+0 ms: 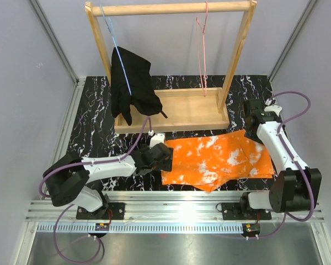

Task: Place the trousers on the hanger
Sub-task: Fold the trousers

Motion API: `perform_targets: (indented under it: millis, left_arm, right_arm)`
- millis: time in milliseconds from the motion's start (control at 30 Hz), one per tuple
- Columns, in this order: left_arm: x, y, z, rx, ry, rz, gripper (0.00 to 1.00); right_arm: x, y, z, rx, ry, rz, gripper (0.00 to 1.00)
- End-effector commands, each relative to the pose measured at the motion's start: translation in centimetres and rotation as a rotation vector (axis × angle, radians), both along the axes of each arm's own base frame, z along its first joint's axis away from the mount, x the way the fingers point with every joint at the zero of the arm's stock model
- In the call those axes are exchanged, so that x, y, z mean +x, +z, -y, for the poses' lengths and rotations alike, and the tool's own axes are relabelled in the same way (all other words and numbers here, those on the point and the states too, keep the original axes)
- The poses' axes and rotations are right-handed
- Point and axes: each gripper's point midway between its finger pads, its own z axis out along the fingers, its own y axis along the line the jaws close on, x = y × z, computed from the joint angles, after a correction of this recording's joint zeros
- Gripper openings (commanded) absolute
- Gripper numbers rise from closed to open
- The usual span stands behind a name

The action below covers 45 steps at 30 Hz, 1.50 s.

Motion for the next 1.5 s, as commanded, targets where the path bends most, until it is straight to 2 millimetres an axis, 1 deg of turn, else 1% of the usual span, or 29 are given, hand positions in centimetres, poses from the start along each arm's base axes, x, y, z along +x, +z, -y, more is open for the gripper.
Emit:
perform_targets:
  millis: [0,33,67,133,233,333,367,400,433,467,500,533,567,600,633,667,700,733,767,800,833,900,933,1000,1033,1100,1133,1267,1467]
  left_arm:
    - [0.7,1.3,0.4,-0.016,0.017,0.037,0.98]
    - [0.7,1.3,0.3,-0.015,0.018,0.038,0.98]
    - [0.7,1.3,0.3,-0.016,0.017,0.039,0.98]
    - [0.7,1.3,0.3,-0.014,0.020,0.040,0.98]
    - [0.8,1.4,0.3,-0.017,0.023,0.044,0.98]
    - [0.9,1.6,0.4,-0.021,0.025,0.050,0.98]
    - [1.0,2.0,0.4,-0.028,0.025,0.055,0.98]
    - [1.0,2.2,0.5,-0.035,0.025,0.058,0.98]
    - [1.0,2.6,0.6,-0.045,0.028,0.063,0.99]
    - [1.0,3.3,0.7,-0.069,0.030,0.071,0.99]
    - [1.0,3.7,0.7,-0.084,0.031,0.075,0.99]
    - [0.8,3.8,0.6,-0.094,0.032,0.076,0.99]
    - [0.7,4.7,0.7,-0.126,0.038,0.086,0.99]
    - [0.6,5.0,0.6,-0.144,0.041,0.087,0.99]
    - [0.3,4.8,0.2,-0.148,0.045,0.083,0.99]
    - [0.1,5.6,0.2,-0.185,0.050,0.093,0.99]
    - [-0.2,5.7,0.2,-0.202,0.047,0.091,0.99]
    - [-0.7,5.1,-0.3,-0.207,0.044,0.080,0.99]
    - [-0.8,6.0,0.2,-0.265,0.042,0.098,0.99]
    - [-1.5,5.1,0.0,-0.275,0.026,0.077,0.99]
    - [-1.5,5.5,0.4,-0.317,0.026,0.083,0.99]
    - [-2.3,4.8,0.6,-0.330,0.010,0.059,0.99]
    - [-2.7,4.1,0.6,-0.325,0.003,0.045,0.99]
    - [-3.4,3.1,1.1,-0.341,-0.013,0.013,0.99]
    - [-3.7,2.9,1.7,-0.359,-0.020,0.004,0.99]
    - [-4.2,2.4,2.0,-0.361,-0.030,-0.015,0.98]
    - [-4.2,2.5,2.7,-0.388,-0.039,-0.009,0.98]
    - [-5.2,2.1,3.9,-0.426,-0.051,-0.035,0.97]
    - [-6.6,0.8,5.1,-0.435,-0.054,-0.068,0.95]
  right_arm:
    - [-1.6,3.1,2.1,-0.101,-0.081,0.056,0.92]
    - [-1.7,3.9,2.3,-0.109,-0.089,0.078,0.99]
    - [-2.1,4.3,2.4,-0.117,-0.093,0.075,1.00]
    - [-2.3,5.8,2.6,-0.121,-0.099,0.119,1.00]
    - [-2.6,7.2,2.6,-0.119,-0.081,0.165,1.00]
    - [-1.9,6.8,1.7,-0.070,-0.003,0.178,0.99]
    - [-1.3,6.6,1.2,-0.046,0.023,0.196,0.97]
    - [-1.1,5.2,0.2,0.008,0.073,0.169,0.87]
    - [-0.8,4.5,-0.5,0.046,0.100,0.165,0.79]
    - [0.0,3.8,-2.1,0.132,0.150,0.181,0.73]
    - [0.0,2.4,-2.9,0.178,0.177,0.156,0.55]
    - [0.3,1.8,-3.7,0.221,0.200,0.160,0.44]
    - [1.1,1.2,-5.1,0.291,0.237,0.176,0.30]
    - [1.0,0.2,-5.8,0.328,0.239,0.168,0.17]
    - [1.2,-0.5,-6.4,0.359,0.251,0.157,0.04]
    - [1.7,-0.9,-7.6,0.421,0.281,0.167,0.00]
    - [1.7,-1.8,-8.1,0.448,0.286,0.151,0.00]
    - [1.7,-2.5,-8.5,0.472,0.289,0.132,0.00]
    - [1.9,-2.9,-9.1,0.502,0.297,0.128,0.00]
    - [1.8,-3.9,-9.2,0.516,0.289,0.100,0.00]
    - [1.8,-4.4,-9.5,0.528,0.292,0.082,0.00]
    - [1.7,-5.4,-10.0,0.555,0.294,0.052,0.00]
    - [1.6,-6.3,-10.1,0.566,0.292,0.021,0.00]
    - [1.3,-7.7,-10.7,0.599,0.295,-0.022,0.00]
    - [1.3,-8.0,-10.9,0.611,0.294,-0.027,0.00]
    - [1.1,-8.7,-11.4,0.630,0.304,-0.043,0.00]
    - [1.0,-9.2,-11.4,0.632,0.298,-0.059,0.00]
    - [0.8,-10.1,-11.9,0.638,0.299,-0.074,0.00]
    - [1.2,-9.8,-12.5,0.642,0.313,-0.064,0.00]
